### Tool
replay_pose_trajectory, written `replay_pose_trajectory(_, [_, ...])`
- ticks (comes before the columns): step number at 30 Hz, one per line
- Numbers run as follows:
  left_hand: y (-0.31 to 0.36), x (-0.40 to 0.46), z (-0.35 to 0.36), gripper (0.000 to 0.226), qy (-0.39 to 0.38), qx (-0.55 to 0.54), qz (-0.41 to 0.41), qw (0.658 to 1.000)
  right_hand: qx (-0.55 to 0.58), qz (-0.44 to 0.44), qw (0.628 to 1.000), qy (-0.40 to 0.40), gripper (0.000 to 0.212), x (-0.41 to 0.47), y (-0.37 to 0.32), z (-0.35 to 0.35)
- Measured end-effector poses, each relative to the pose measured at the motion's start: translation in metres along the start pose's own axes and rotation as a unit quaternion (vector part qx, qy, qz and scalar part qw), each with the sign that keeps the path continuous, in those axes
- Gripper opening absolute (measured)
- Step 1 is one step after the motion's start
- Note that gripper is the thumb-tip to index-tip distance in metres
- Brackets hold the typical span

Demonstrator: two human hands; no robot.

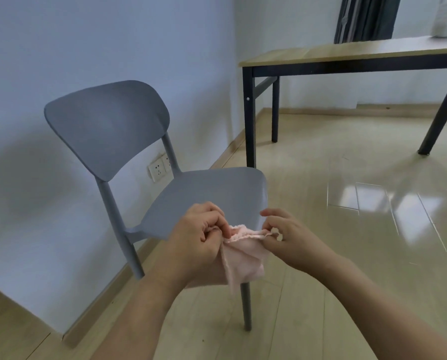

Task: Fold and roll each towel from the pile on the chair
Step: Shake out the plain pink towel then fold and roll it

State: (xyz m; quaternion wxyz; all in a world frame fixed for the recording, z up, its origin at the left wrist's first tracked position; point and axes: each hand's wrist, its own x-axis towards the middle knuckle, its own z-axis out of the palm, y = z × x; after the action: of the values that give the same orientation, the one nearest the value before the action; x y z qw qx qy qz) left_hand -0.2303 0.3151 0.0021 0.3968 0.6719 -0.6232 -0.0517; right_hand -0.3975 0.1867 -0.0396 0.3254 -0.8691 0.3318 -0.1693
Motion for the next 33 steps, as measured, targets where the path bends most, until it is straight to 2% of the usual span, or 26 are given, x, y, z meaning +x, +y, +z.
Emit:
replay_pose_trajectory(6, [0.002, -0.005, -0.005, 0.031, -0.026, 0.009, 0.038, 0.999, 0.165, 0.058, 0.971, -0.163, 0.016, 0.001, 0.004, 0.004])
replay_pose_trajectory(10, [0.0, -0.007, -0.009, 0.031, -0.005, -0.004, 0.033, 0.999, 0.22, 0.046, 0.956, -0.188, 0.017, 0.004, 0.004, 0.007])
replay_pose_trajectory(12, [0.0, -0.008, -0.01, 0.03, 0.005, -0.023, 0.021, 1.0, 0.213, 0.032, 0.958, -0.189, 0.014, 0.005, 0.003, 0.011])
replay_pose_trajectory(15, [-0.001, -0.008, -0.009, 0.03, 0.011, -0.041, 0.006, 0.999, 0.18, 0.014, 0.971, -0.159, 0.014, 0.007, 0.0, 0.018])
replay_pose_trajectory(17, [-0.004, -0.007, -0.008, 0.029, 0.02, -0.043, -0.009, 0.999, 0.153, 0.01, 0.982, -0.112, 0.018, 0.008, 0.0, 0.022])
replay_pose_trajectory(20, [-0.016, -0.006, -0.007, 0.037, 0.042, -0.028, -0.048, 0.998, 0.101, -0.013, 0.994, -0.033, 0.008, 0.007, 0.001, 0.023])
replay_pose_trajectory(24, [-0.026, -0.004, -0.009, 0.037, 0.09, -0.021, -0.105, 0.99, 0.072, -0.061, 0.994, 0.052, 0.008, 0.009, 0.0, 0.02])
replay_pose_trajectory(26, [-0.03, -0.003, -0.009, 0.034, 0.093, -0.002, -0.118, 0.989, 0.067, -0.081, 0.992, 0.073, 0.01, 0.01, -0.001, 0.019])
replay_pose_trajectory(31, [-0.04, -0.003, -0.007, 0.029, 0.038, 0.087, -0.151, 0.984, 0.029, -0.097, 0.991, 0.09, 0.021, 0.01, -0.008, 0.015])
replay_pose_trajectory(33, [-0.04, -0.003, -0.009, 0.028, 0.033, 0.097, -0.158, 0.982, 0.008, -0.091, 0.993, 0.082, 0.017, 0.01, -0.01, 0.013])
